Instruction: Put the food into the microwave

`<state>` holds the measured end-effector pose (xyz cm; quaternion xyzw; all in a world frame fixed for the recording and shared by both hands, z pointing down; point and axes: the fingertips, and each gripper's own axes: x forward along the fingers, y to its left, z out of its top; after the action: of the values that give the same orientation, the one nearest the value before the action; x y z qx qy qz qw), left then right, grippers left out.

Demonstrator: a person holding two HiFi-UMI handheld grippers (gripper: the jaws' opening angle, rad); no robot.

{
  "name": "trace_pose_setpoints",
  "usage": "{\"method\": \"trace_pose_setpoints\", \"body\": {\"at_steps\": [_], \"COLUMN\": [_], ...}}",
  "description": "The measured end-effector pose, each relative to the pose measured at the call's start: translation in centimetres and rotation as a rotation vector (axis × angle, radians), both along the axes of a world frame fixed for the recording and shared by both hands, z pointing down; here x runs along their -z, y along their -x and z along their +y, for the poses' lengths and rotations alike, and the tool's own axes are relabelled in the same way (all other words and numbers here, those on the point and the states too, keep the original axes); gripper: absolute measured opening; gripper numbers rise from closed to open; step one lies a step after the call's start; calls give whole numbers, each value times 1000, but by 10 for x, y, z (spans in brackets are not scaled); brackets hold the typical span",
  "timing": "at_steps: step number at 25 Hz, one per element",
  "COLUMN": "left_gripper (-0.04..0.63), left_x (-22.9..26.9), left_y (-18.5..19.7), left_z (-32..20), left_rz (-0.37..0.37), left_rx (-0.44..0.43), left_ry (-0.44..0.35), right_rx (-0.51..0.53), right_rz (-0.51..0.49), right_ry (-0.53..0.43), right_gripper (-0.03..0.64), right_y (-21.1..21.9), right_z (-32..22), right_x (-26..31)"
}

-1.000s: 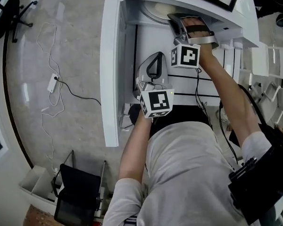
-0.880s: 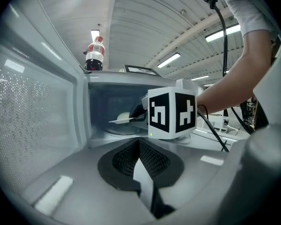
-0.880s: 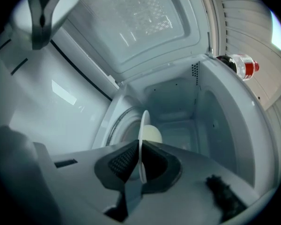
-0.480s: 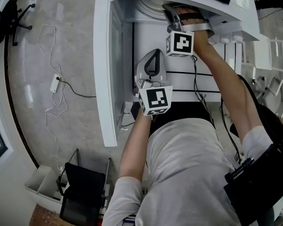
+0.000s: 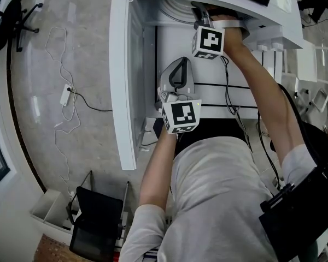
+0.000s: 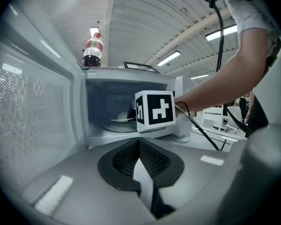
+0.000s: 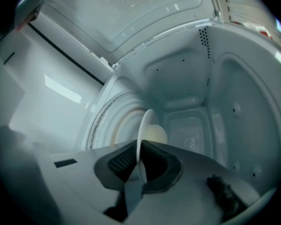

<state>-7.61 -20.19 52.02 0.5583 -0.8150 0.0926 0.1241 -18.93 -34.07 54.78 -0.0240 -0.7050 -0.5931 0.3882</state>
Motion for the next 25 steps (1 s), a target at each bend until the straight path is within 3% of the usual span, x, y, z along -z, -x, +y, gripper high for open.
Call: {"method": "trace_pose_setpoints", "body": {"at_steps": [11, 22, 25], "left_gripper": [8, 8, 8], "left_x": [1, 2, 4], "left_y": [0, -9, -9], "left_z": [-3, -3, -2], "left_rz": [41, 63, 61], "left_rx": [-10, -48, -47], "left_ry": [30, 52, 52], "right_rx": [-85, -101, -92], "right_rz": [191, 263, 267], "right_ry": [200, 363, 360], "right_gripper": [67, 177, 186], "right_y": [-1, -5, -10], "right_z": [2, 14, 21], "right_x": [-8, 0, 3]}}
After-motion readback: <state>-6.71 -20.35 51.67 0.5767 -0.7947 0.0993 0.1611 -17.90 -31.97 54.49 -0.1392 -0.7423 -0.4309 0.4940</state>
